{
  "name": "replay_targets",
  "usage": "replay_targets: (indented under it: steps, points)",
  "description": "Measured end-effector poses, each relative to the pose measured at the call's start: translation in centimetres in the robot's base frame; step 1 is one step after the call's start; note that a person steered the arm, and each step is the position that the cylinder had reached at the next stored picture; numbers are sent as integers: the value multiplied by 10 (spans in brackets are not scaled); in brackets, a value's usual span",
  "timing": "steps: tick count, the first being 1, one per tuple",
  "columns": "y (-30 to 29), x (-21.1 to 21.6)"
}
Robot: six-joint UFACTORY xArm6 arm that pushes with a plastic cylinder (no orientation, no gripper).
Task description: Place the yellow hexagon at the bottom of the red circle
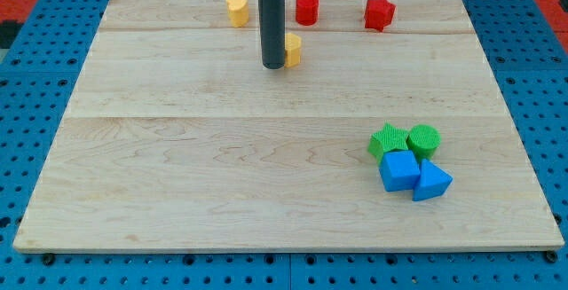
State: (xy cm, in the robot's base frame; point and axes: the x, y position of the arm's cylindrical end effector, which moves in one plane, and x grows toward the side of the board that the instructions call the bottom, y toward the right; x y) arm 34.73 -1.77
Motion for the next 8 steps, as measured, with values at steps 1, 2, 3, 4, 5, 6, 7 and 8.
replay_targets:
  steps: [1, 2, 3, 4, 5, 6, 7, 8]
  points:
    - [0, 0]
    - [4, -2]
    - [18, -12]
    - [26, -21]
    - [27, -20]
    - [47, 8]
    - [112, 18]
    - [164, 58]
